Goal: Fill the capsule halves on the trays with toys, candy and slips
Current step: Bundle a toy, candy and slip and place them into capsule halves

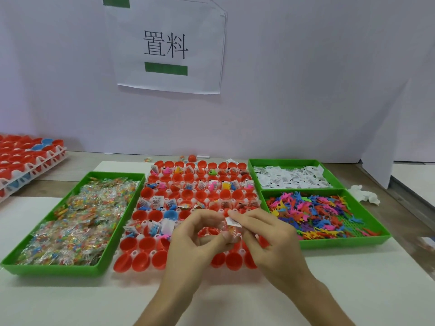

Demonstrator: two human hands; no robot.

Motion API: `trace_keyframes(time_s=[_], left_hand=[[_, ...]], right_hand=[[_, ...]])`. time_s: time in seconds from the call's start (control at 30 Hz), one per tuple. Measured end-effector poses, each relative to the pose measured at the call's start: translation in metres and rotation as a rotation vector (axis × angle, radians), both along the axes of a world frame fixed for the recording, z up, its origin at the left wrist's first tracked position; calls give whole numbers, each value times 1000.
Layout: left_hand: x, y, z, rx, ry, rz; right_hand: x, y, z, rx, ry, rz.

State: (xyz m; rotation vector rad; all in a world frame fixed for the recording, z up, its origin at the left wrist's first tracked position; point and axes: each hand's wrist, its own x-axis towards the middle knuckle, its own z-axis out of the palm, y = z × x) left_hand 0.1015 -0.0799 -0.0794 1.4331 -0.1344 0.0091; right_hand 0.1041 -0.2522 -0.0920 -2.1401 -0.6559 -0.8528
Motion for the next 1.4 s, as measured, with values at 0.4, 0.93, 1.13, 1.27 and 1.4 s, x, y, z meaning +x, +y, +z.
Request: trace_keyframes(time_s=[0.4, 0.93, 1.13, 1.27, 1.4], left_hand=[[-3, -4, 7, -115, -125, -21], [16, 13, -10, -93, -78, 203], [17, 14, -5, -70, -81, 182], [14, 15, -3, -35, -114, 162], [11, 14, -2, 7, -153, 120]], right_hand=[[-6, 8, 8, -133, 142, 11], [-8, 10, 12, -186, 200, -40], [13, -57, 22, -51, 434, -557], [13, -73, 17, -160, 716, -649], [15, -73, 13, -124, 729, -639]])
